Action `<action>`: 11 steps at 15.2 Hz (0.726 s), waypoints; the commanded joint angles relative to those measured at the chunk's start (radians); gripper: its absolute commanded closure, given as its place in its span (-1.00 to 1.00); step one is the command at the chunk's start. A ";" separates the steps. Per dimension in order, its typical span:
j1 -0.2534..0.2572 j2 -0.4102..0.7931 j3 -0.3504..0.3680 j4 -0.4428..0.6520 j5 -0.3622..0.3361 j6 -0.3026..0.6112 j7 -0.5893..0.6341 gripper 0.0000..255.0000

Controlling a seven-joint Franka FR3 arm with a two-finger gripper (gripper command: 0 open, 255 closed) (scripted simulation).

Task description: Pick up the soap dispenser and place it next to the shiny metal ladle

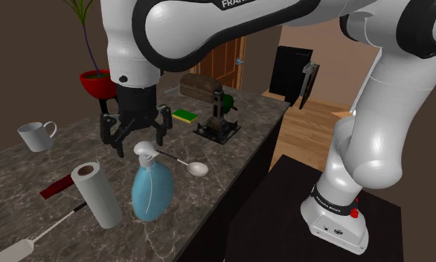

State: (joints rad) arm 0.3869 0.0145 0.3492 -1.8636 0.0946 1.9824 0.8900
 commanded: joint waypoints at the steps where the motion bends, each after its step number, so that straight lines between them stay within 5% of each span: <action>1: -0.003 -0.014 -0.002 0.034 0.004 -0.049 -0.002 -1.00; 3: -0.006 -0.024 -0.006 0.083 0.006 -0.107 -0.003 -1.00; 11: -0.006 -0.024 -0.006 0.083 0.006 -0.107 -0.003 -1.00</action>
